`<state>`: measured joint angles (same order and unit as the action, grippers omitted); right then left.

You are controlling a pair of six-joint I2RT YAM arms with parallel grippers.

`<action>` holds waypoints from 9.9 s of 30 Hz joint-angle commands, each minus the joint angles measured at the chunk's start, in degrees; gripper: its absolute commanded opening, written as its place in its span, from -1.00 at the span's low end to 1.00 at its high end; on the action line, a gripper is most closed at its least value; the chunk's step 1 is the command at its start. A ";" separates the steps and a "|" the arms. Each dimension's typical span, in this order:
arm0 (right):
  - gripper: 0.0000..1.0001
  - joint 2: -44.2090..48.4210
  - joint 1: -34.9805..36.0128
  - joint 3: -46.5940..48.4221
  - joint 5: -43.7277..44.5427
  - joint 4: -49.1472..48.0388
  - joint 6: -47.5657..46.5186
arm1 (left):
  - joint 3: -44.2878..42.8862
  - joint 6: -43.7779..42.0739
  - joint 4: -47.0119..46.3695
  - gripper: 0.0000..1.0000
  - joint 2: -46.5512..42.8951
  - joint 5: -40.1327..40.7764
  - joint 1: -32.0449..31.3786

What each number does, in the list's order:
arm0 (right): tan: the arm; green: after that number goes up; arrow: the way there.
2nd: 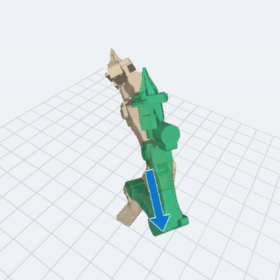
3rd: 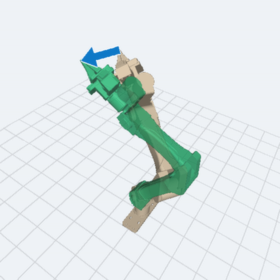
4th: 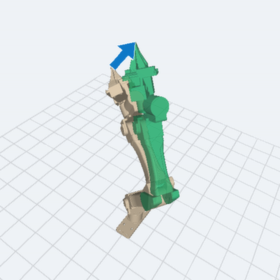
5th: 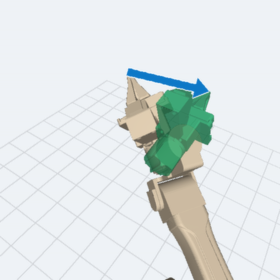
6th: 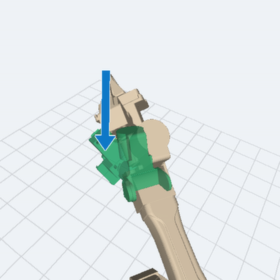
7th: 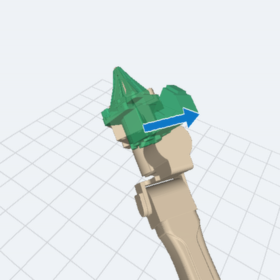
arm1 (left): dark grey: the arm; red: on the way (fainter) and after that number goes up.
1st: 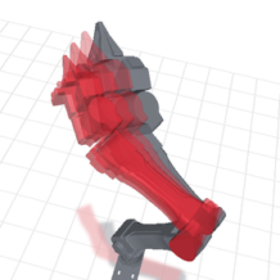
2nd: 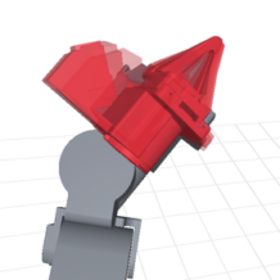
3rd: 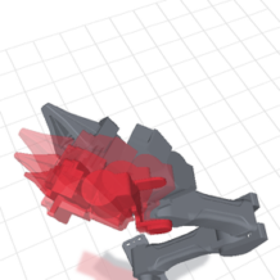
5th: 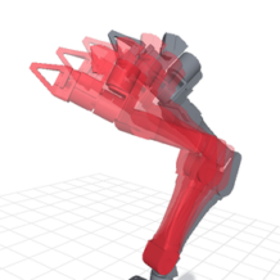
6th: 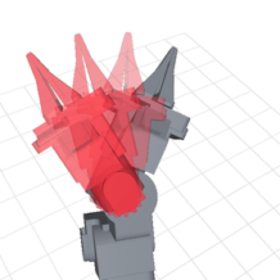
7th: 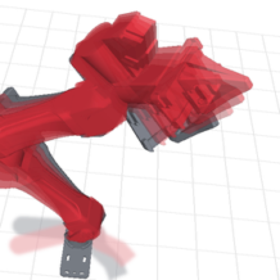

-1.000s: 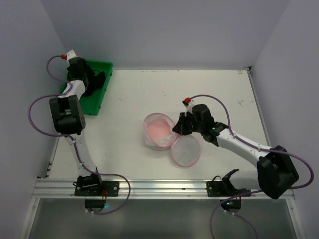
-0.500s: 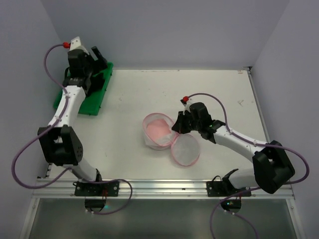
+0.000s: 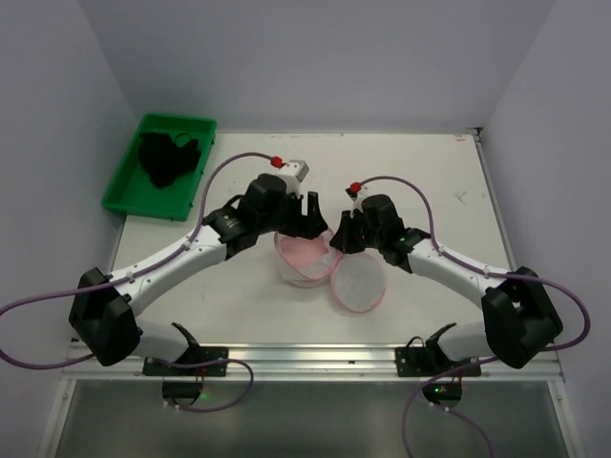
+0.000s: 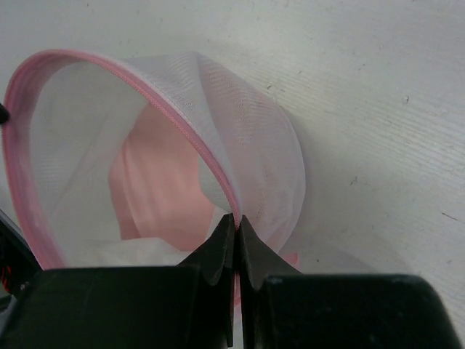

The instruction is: Unzip the laundry bag and remove the bra

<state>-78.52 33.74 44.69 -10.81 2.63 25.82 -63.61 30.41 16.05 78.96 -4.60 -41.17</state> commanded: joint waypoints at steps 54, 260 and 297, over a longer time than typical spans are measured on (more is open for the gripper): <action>-1.00 -2.16 -0.95 10.77 6.42 14.24 -3.67 | 16.85 -15.38 -17.44 -1.00 -4.59 -6.11 -7.26; -1.00 -18.15 2.21 1.02 -17.67 -7.20 19.79 | 30.56 28.82 -31.79 -0.80 14.65 16.20 -6.82; 0.90 -4.62 3.88 20.61 4.55 25.75 4.94 | 23.54 13.27 -1.55 1.00 -19.28 25.00 4.78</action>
<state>-85.08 37.56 61.60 -11.86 22.37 34.57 -36.42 46.98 13.23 59.68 20.10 -37.87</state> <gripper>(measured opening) 0.932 0.997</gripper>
